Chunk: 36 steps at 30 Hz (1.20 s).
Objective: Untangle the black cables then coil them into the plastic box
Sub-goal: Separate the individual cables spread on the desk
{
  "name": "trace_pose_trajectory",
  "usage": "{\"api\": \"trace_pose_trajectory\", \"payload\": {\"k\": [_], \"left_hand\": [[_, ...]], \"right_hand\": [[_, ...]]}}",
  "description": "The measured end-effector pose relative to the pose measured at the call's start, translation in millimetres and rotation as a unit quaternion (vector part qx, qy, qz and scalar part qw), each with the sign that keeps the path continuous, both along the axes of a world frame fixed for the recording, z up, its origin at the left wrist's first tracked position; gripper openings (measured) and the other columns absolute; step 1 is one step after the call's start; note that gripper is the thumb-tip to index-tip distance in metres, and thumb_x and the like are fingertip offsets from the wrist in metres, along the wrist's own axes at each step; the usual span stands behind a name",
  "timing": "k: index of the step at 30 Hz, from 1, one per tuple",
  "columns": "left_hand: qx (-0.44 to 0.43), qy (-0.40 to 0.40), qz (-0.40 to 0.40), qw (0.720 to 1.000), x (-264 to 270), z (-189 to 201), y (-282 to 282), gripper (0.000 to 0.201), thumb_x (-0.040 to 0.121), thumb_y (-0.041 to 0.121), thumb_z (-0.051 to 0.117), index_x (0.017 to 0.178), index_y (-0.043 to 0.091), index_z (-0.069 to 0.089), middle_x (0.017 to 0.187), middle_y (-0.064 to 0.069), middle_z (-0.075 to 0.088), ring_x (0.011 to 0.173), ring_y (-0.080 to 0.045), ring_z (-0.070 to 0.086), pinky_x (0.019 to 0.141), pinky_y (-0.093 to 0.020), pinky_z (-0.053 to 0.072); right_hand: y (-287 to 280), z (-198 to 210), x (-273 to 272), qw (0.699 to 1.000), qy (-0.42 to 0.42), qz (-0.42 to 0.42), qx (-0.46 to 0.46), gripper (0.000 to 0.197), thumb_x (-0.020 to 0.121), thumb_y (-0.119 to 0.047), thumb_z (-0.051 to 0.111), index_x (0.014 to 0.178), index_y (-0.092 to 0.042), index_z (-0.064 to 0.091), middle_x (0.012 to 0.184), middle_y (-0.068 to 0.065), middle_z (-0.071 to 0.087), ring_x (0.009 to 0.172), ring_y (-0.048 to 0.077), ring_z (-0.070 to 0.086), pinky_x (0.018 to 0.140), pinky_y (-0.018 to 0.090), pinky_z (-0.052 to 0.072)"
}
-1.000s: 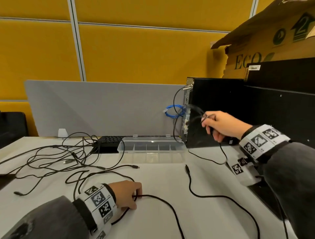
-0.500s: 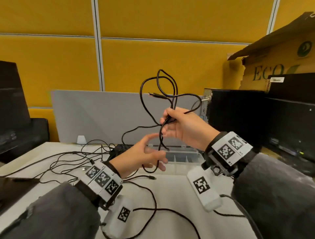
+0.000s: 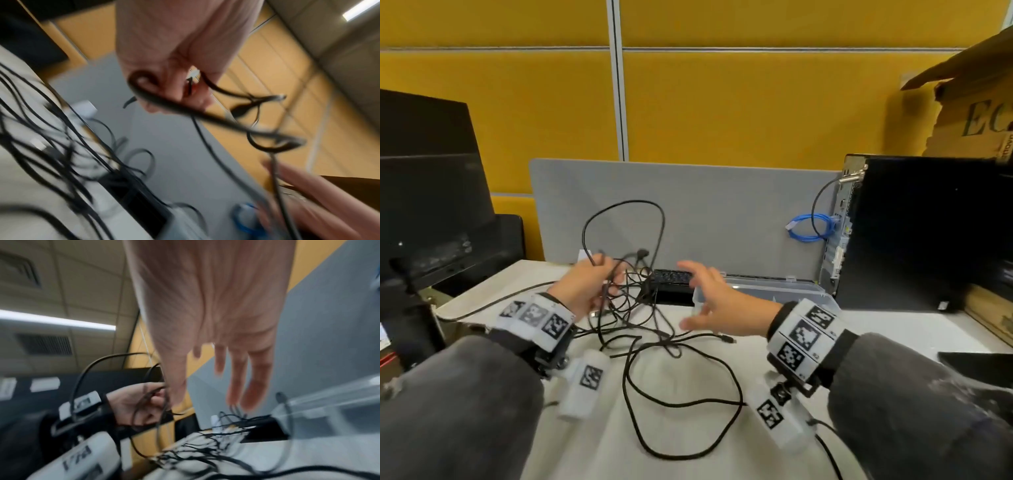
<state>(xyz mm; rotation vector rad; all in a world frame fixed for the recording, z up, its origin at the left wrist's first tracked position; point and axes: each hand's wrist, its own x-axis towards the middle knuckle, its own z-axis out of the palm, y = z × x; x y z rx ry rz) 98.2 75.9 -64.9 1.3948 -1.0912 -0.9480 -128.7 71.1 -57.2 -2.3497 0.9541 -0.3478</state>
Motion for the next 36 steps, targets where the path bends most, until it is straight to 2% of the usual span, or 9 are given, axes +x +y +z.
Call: {"api": "trace_pose_trajectory", "payload": {"k": [3,5,8,13,18,20,25,29,36], "left_hand": [[0.1,-0.226,0.149,0.957,53.4,-11.9,-12.8,0.023,0.09,0.019,0.06,0.101,0.0,0.056,0.087,-0.015,0.059,0.074,-0.027,0.059,0.067,-0.035,0.053],[0.159,-0.357,0.163,0.906,68.3,-20.1,-17.3,0.07,0.08,0.021,0.072,0.134,-0.003,0.035,0.132,-0.022,0.046,0.119,-0.037,0.048,0.098,-0.044,0.043],[0.179,-0.479,0.154,0.845,61.9,-21.2,-10.7,0.092,0.083,0.018,0.068,0.146,0.002,0.004,0.154,-0.019,0.01,0.141,-0.034,0.016,0.113,-0.043,0.022],[0.061,-0.474,-0.062,0.876,5.0,-2.6,21.8,0.071,0.081,0.05,0.06,0.141,0.027,0.031,0.148,-0.001,0.034,0.132,-0.021,0.036,0.108,-0.037,0.033],[0.27,-0.551,-0.275,0.74,-43.5,-4.2,48.5,0.052,0.078,0.036,0.071,0.126,0.032,0.049,0.121,0.005,0.052,0.081,-0.01,0.059,0.062,-0.017,0.051],[0.256,-0.602,-0.238,0.718,-41.5,-4.0,41.5,0.025,0.089,0.024,0.058,0.114,0.018,0.061,0.104,0.0,0.063,0.065,-0.007,0.057,0.054,-0.012,0.044],[0.232,-0.661,-0.03,0.713,-4.3,-1.7,11.2,0.028,0.095,0.013,0.046,0.118,0.009,0.059,0.127,-0.007,0.056,0.115,-0.023,0.054,0.098,-0.03,0.043],[0.244,-0.688,0.027,0.683,3.9,-6.2,-1.7,0.03,0.097,0.013,0.041,0.124,0.006,0.051,0.127,-0.011,0.056,0.115,-0.023,0.054,0.096,-0.029,0.042],[0.257,-0.706,0.087,0.655,33.0,-3.2,-1.1,0.032,0.097,0.026,0.043,0.123,0.009,0.052,0.121,-0.009,0.059,0.112,-0.023,0.056,0.1,-0.035,0.043]], "right_hand": [[-0.9,-28.6,-20.9,0.968,0.232,0.077,0.062,0.077,0.084,-0.037,0.066,0.141,-0.046,0.015,0.135,0.0,0.037,0.102,0.02,0.055,0.085,0.037,0.054],[2.4,-46.4,-29.0,0.939,0.318,0.097,0.087,0.069,0.081,-0.042,0.067,0.137,-0.045,0.026,0.125,-0.003,0.048,0.103,0.022,0.056,0.091,0.035,0.049],[3.5,-61.0,-39.6,0.935,0.332,0.086,0.088,0.048,0.082,-0.037,0.068,0.125,-0.03,0.05,0.103,-0.001,0.054,0.088,0.017,0.052,0.077,0.027,0.046],[2.8,-67.7,-56.7,0.948,0.288,0.053,0.127,0.01,0.086,-0.031,0.063,0.083,-0.022,0.06,0.087,0.011,0.061,0.062,0.016,0.054,0.058,0.024,0.049],[4.2,-45.7,-78.0,0.974,0.223,0.034,0.028,0.011,0.09,-0.034,0.056,0.087,-0.027,0.065,0.096,0.006,0.066,0.056,0.011,0.054,0.06,0.018,0.045],[4.8,-37.9,-90.5,0.972,0.232,0.023,0.012,0.015,0.09,-0.035,0.056,0.092,-0.025,0.067,0.099,0.005,0.066,0.052,0.007,0.05,0.064,0.02,0.045],[7.9,-25.0,-125.6,0.935,0.35,-0.049,0.033,0.016,0.087,-0.035,0.059,0.094,-0.024,0.068,0.083,-0.004,0.061,0.049,0.007,0.046,0.059,0.022,0.042],[7.3,-20.8,-138.8,0.918,0.389,-0.068,0.034,0.017,0.083,-0.032,0.062,0.092,-0.021,0.071,0.063,-0.008,0.053,0.046,0.007,0.044,0.051,0.017,0.038],[-2.0,-19.9,-174.8,0.916,0.378,-0.132,-0.023,0.021,0.088,-0.035,0.057,0.102,-0.024,0.068,0.085,-0.008,0.057,0.066,0.007,0.048,0.054,0.012,0.037]]}}
